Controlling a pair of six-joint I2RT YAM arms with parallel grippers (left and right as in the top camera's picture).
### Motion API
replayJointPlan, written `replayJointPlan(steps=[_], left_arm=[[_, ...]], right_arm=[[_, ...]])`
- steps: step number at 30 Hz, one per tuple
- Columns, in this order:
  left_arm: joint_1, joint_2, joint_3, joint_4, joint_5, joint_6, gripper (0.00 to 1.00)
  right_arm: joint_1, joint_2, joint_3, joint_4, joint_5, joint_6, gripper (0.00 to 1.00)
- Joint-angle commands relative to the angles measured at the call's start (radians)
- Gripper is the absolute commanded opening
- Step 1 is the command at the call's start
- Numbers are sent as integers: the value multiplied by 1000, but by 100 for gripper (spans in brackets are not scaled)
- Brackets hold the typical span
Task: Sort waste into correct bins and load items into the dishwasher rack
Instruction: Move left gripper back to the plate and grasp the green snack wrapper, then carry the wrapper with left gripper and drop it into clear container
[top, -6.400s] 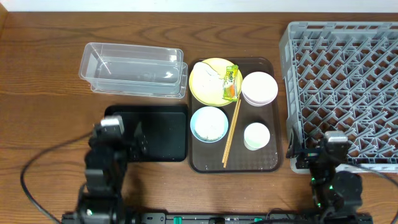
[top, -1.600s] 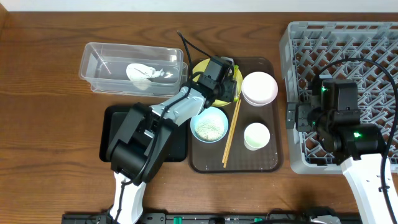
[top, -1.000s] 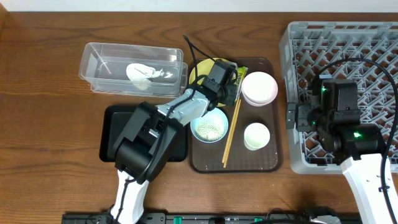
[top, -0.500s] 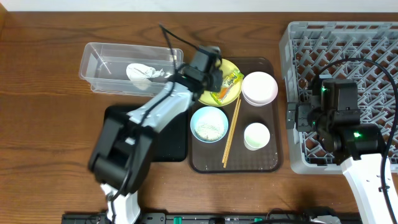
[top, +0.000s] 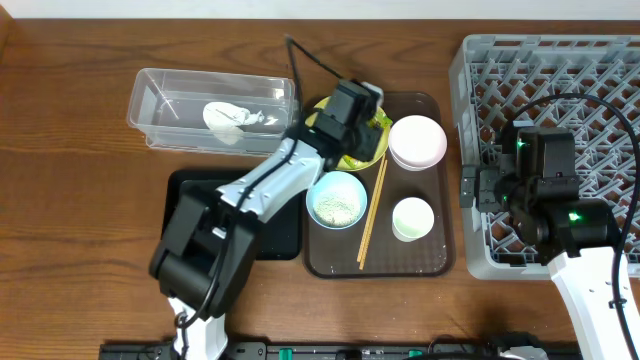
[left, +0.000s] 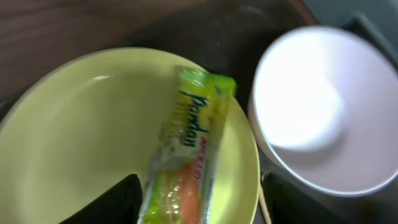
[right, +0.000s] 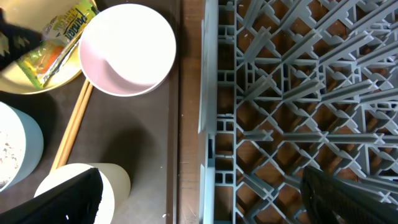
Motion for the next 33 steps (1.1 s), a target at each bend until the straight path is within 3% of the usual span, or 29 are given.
replayJointPlan(steps=[1,13,15,18,20,26,33], left_arm=[[3,48,9,-3,1,149,68],[2,154,9,48,-78,163,68],[2,157,9,42,-78,162,55],[3,152,9,40,-78,162,20],[5,140,9,32,-78,159,7],[5,54,9,-6,-117,111,6],[71,-161,9,-143,-290,-204,6]], right_arm=[[0,-2,18,0,-4,3,99],[0,-2,18,0,-4,3,99],[0,-2,18,0,-4,3,99],[0,-2,18,-1,-4,3,99],[0,-2,18,-1,-4,3,99],[0,-2,18,-1,-4,3,99],[0,-2,18,-1,-4,3,99]])
